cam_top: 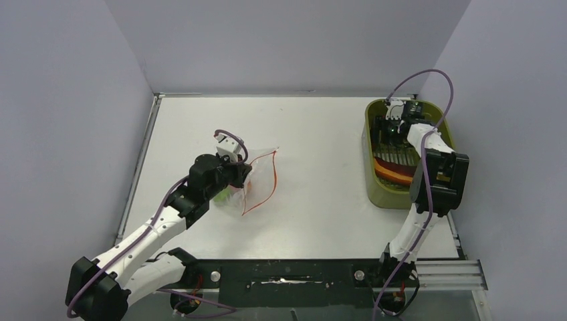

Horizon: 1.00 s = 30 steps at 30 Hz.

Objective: Place the food in the zip-top bag and seal the zipper
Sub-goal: Pick up the fake fruit from the bin.

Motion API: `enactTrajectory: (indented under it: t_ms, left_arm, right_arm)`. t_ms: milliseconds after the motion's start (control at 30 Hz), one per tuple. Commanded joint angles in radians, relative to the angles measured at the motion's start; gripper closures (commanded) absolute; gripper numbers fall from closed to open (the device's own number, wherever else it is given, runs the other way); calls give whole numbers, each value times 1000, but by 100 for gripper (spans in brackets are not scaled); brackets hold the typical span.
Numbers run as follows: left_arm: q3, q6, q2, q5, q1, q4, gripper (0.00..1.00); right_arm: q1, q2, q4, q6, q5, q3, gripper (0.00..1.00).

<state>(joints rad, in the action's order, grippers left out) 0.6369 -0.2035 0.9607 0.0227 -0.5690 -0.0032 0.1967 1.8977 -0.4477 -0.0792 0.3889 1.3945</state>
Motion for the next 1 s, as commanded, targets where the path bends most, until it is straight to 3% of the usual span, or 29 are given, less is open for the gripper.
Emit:
enactTrajectory:
  t_ms: [0, 200, 567, 967]
  left_arm:
    - [79, -14, 23, -9, -6, 51, 100]
    - [76, -31, 32, -3, -6, 68, 100]
    - [78, -22, 22, -7, -8, 53, 100]
    - [70, -19, 13, 6, -7, 72, 100]
  right_arm:
    - [5, 42, 6, -40, 58, 60, 36]
    - [4, 84, 13, -39, -35, 84, 37]
    - [4, 47, 43, -51, -65, 63, 54]
    - [-11, -49, 33, 39, -167, 31, 59]
